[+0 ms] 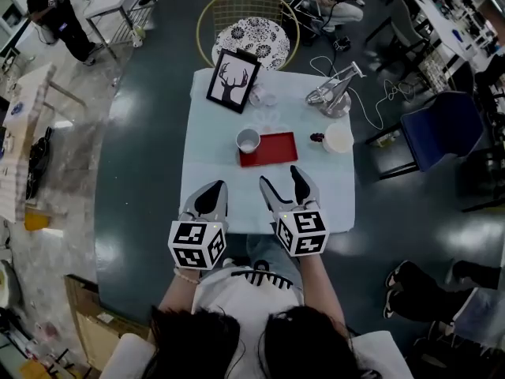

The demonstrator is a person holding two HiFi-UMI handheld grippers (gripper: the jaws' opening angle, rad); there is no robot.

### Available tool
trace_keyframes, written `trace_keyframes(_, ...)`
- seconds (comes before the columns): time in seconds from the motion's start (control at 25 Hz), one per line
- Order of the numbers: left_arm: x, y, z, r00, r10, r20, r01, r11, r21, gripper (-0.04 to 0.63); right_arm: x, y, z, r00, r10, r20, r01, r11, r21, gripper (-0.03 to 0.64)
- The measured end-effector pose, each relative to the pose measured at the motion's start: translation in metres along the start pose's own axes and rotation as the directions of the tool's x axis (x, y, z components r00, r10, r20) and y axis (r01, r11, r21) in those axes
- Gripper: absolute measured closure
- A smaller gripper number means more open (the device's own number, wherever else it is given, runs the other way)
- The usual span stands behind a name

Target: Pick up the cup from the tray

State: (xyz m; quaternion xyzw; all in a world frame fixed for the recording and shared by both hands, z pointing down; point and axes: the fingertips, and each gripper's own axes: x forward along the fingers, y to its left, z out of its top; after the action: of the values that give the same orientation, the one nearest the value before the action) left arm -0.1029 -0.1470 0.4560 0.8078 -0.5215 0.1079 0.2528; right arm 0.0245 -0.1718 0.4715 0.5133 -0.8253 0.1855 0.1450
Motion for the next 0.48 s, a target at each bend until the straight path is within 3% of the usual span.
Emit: trace_keyframes(0.48,0.044,0.009,0.018,0.998,0.046,-0.035,-0.047,0.998,-0.039,0.595,0.098,0.007,-0.008,0.977,0.152,-0.149,-0.172,0.977,-0.129,0.16)
